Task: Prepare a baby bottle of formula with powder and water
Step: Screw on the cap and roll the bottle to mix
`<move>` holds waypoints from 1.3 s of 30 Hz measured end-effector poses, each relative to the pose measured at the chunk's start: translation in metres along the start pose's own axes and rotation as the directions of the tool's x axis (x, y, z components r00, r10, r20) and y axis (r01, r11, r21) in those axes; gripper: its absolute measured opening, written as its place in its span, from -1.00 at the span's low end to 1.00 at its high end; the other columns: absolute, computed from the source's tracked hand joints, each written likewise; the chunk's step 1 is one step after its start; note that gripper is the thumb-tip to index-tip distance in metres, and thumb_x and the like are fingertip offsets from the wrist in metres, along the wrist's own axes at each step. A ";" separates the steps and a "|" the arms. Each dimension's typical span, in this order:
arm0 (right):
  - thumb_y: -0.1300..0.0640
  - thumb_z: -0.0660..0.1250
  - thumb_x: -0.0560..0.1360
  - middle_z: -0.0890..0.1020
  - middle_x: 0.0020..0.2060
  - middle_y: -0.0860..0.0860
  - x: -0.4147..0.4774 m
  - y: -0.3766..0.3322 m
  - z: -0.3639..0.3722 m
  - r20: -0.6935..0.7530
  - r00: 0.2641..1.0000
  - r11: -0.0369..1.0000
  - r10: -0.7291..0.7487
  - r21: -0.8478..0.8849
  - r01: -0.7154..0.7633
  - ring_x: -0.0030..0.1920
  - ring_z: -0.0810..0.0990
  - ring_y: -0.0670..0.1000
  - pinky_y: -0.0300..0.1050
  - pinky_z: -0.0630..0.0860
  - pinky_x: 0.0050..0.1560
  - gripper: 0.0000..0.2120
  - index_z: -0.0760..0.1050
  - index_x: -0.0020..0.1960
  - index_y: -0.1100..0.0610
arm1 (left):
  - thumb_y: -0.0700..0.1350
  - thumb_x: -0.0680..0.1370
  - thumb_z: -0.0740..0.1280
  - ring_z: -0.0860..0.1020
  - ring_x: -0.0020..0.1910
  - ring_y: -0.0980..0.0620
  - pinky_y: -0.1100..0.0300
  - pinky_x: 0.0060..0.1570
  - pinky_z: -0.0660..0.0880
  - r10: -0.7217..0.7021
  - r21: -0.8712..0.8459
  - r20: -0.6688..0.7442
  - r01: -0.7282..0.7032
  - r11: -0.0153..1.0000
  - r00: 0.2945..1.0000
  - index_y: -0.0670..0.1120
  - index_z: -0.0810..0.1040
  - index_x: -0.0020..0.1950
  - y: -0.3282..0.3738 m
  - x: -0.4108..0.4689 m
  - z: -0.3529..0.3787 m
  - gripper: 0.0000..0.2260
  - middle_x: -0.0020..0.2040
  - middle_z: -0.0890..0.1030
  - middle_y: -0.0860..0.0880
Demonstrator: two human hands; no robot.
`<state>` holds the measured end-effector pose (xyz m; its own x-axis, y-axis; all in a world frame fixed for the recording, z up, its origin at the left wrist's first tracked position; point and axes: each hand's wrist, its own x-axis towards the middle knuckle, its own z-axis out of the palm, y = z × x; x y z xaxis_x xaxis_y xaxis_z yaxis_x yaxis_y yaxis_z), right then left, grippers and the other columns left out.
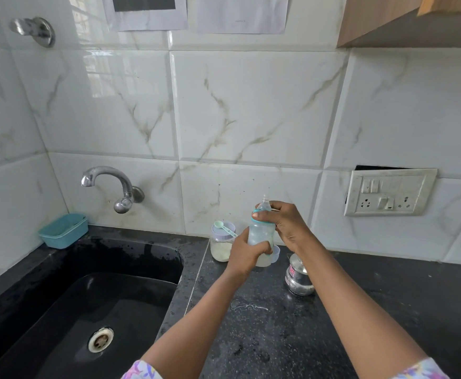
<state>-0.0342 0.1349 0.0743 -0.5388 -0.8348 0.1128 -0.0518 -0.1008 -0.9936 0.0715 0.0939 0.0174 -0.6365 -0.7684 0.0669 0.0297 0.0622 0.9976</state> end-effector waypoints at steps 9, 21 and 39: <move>-0.01 0.56 0.24 0.65 -0.27 0.01 -0.003 0.003 0.014 -0.293 0.950 0.966 -0.110 -0.257 0.032 -0.23 0.59 -0.01 -0.16 0.50 -0.18 -0.69 0.63 -0.15 0.16 | 0.05 0.32 0.44 0.56 -0.19 0.00 0.12 -0.26 0.46 0.159 0.300 -0.212 -0.091 0.949 0.964 0.01 0.38 0.03 0.006 -0.006 0.019 -0.62 -0.20 0.60 -0.02; 0.18 0.43 0.15 0.69 -0.18 0.18 0.008 0.003 -0.014 0.399 0.910 0.975 -0.110 0.221 0.021 0.19 0.59 0.15 -0.06 0.53 0.14 -0.82 0.56 -0.24 0.12 | -0.08 0.14 0.39 0.56 -0.09 -0.05 0.06 -0.05 0.52 -0.042 -0.148 0.455 0.122 0.982 0.890 -0.14 0.50 0.05 0.004 0.011 -0.003 -0.51 -0.11 0.59 -0.10; 0.05 0.44 0.21 0.62 -0.32 -0.02 0.017 0.101 0.006 -0.294 0.949 0.972 0.111 -0.166 -0.165 -0.24 0.61 0.03 -0.03 0.53 -0.15 -0.83 0.53 -0.23 0.04 | 0.13 0.27 0.48 0.59 -0.17 0.06 0.22 -0.27 0.49 0.011 0.386 -0.125 0.038 0.922 0.992 0.00 0.45 0.03 -0.081 0.016 0.018 -0.57 -0.14 0.62 0.04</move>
<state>-0.0432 0.1077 -0.0237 -0.7647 -0.6443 -0.0060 -0.1013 0.1294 -0.9864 0.0448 0.0878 -0.0622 -0.5345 -0.8414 0.0797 -0.2945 0.2738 0.9156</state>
